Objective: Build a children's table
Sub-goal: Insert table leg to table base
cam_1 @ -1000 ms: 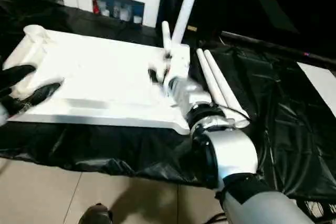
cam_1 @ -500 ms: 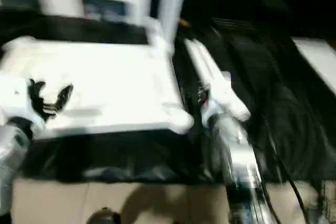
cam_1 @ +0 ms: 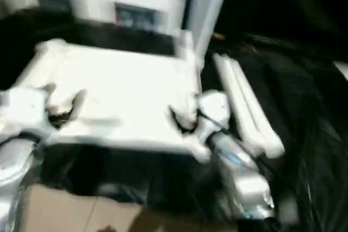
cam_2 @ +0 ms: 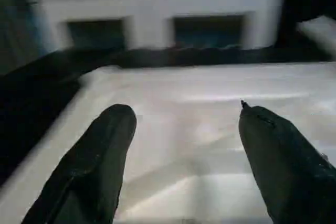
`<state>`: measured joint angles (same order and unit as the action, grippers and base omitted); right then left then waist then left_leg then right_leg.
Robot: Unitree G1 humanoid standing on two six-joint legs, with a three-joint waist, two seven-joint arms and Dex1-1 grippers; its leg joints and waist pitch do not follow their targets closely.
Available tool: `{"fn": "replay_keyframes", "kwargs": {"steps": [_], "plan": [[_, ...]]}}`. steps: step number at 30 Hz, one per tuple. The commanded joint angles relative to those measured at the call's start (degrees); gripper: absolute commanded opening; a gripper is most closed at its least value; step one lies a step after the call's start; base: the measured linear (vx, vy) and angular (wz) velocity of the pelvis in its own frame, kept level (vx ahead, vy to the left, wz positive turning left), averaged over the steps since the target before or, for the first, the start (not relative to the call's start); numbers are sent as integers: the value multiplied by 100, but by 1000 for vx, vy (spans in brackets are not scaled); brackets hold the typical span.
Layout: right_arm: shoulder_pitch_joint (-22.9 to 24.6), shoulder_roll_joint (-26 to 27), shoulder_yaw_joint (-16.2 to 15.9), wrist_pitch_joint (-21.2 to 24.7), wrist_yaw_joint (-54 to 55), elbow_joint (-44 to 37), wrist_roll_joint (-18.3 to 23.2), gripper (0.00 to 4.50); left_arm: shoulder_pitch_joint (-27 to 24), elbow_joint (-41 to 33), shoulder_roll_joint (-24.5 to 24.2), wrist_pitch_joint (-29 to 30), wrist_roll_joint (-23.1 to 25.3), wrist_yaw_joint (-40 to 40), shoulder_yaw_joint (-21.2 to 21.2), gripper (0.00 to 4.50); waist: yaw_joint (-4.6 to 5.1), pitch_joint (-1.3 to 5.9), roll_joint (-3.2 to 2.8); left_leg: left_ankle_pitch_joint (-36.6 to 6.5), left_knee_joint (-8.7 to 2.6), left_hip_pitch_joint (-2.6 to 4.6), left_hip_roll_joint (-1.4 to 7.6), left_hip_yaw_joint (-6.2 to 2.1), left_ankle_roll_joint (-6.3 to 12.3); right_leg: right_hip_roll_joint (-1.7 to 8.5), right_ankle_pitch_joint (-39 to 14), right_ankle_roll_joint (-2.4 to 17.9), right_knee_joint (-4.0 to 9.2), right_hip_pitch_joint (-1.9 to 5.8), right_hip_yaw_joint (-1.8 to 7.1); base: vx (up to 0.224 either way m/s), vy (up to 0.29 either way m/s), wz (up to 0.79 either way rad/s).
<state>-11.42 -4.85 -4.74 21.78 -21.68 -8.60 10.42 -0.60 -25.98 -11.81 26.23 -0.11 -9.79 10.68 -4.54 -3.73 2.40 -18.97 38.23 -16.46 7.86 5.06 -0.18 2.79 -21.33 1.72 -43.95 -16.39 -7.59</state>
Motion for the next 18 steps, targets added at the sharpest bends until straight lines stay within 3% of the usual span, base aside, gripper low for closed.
{"fn": "replay_keyframes", "kwargs": {"steps": [1, 2, 3, 4, 5, 6, 7, 8, 9, 10, 11, 12, 13, 14, 15, 16, 17, 18], "plan": [[22, -101, 314, 274, 86, -45, 188, 450, 49, -63, 80, -184, 50, -4, -197, 361, 157, 371, -185, 57, -786, 710, 749, -492, 1182, 40, 212, -433, -115, -999, 139, 200, 43, 11], [18, -126, 282, 337, 85, -69, 176, 450, 27, -73, 111, -218, -20, -49, -176, 361, 155, 384, -88, 1112, -795, 600, 630, -272, 1196, 61, 942, -408, -65, -1159, 143, 299, 41, 10], [11, -139, 258, 426, 93, -80, 165, 450, 9, -83, 124, -223, -67, -93, -166, 361, 140, 332, 107, 2236, -802, 368, 416, 74, 1219, 164, 2039, -106, 344, -1156, 234, 197, 15, 3], [12, -122, 267, 523, 121, -90, 188, 450, -5, -85, 124, -230, -72, -111, -170, 361, 140, 332, 107, 2236, -802, 368, 416, 74, 1219, 164, 2039, -106, 344, -1156, 234, 209, -2, 0], [7, -74, 301, 682, 180, -121, 236, 450, -31, -77, 99, -279, -150, -217, -185, 361, 119, 385, 439, 2375, -540, 290, -48, 345, 1180, 295, 2817, 160, 946, -940, 493, 149, -48, 26], [4, -60, 311, 735, 208, -139, 237, 450, -50, -77, 77, -317, -199, -282, -197, 361, -167, 363, 643, 1167, -202, 88, -268, 303, 724, 904, 1711, 181, 1417, -423, 1256, 149, -48, 26], [1, -54, 310, 782, 245, -149, 215, 450, -67, -77, 44, -368, -222, -335, -211, 361, -252, 372, 607, 764, 212, -3, -195, -33, 216, 1368, 1258, 1328, 1524, -256, 1726, 122, -31, 36], [-10, -65, 291, 849, 294, -141, 161, 450, -77, -62, 21, -308, -307, -393, -204, 361, -272, 420, 614, 1176, 229, -121, -100, -131, 16, 1315, 2149, 1824, 1349, -108, 1731, 131, 29, 20], [-60, -108, 246, 1013, 453, -73, -34, 450, -54, -8, -23, -193, -437, -487, -180, 361, -359, 460, 570, 1756, 296, -289, 14, -241, -358, 1184, 4106, 2492, 1160, 20, 1691, 131, 29, 20], [-92, -144, 218, 1104, 553, -33, -127, 450, -36, 25, -49, -158, -489, -520, -173, 361, -391, 445, 532, 1870, 265, -350, 48, -268, -498, 1040, 4875, 2610, 1158, -23, 1638, 55, 6, 23], [-141, -135, 254, 1182, 657, 27, -145, 450, -5, 63, -95, -184, -522, -585, -187, 361, -350, 376, 350, 2021, -72, -363, 147, -235, -691, 587, 5043, 2451, 1149, -237, 1318, 0, 0, 0], [-141, -135, 254, 1182, 657, 27, -145, 450, -5, 63, -95, -184, -522, -585, -187, 361, -314, 357, 43, 2264, -354, -244, 212, -172, -863, 267, 4334, 2121, 1049, -436, 1050, -32, -22, 27], [-200, -112, 308, 1246, 728, 77, -113, 450, 23, 84, -150, -160, -624, -731, -208, 389, -68, 358, -27, 2413, -510, -51, 374, 22, -1017, -48, 1969, 1113, 878, -736, 654, -29, 9, 27], [-445, -77, 425, 1343, 891, 258, -97, 450, 109, 142, -321, -104, -692, -1012, -297, 394, -60, 333, -49, 1864, -538, -63, 371, 59, -990, 10, 1444, 921, 913, -737, 642, -55, 9, 41], [-627, -61, 492, 1358, 982, 439, -109, 450, 175, 177, -403, -54, -718, -1132, -337, 394, -39, 266, -94, 240, -643, -76, 328, 157, -966, 75, 476, 633, 1077, -719, 678, -14, 23, 28], [-752, -48, 540, 1381, 1046, 561, -122, 450, 220, 210, -461, -36, -738, -1194, -366, 394, -12, 253, 34, -981, -671, -57, 280, 172, -867, 170, -455, 515, 1181, -678, 754, -58, -30, 23], [-752, -48, 540, 1381, 1046, 561, -122, 450, 220, 210, -461, -36, -738, -1194, -366, 411, -38, 270, 104, -1273, -677, -58, 245, 226, -716, 242, -954, 468, 1264, -667, 805, -51, -66, 18], [-871, -64, 562, 1365, 1076, 706, -157, 450, 272, 245, -522, -48, -725, -1236, -399, 428, -48, 271, 79, -1305, -697, -56, 247, 238, -659, 272, -1106, 460, 1289, -668, 818, -51, -66, 18]]}}
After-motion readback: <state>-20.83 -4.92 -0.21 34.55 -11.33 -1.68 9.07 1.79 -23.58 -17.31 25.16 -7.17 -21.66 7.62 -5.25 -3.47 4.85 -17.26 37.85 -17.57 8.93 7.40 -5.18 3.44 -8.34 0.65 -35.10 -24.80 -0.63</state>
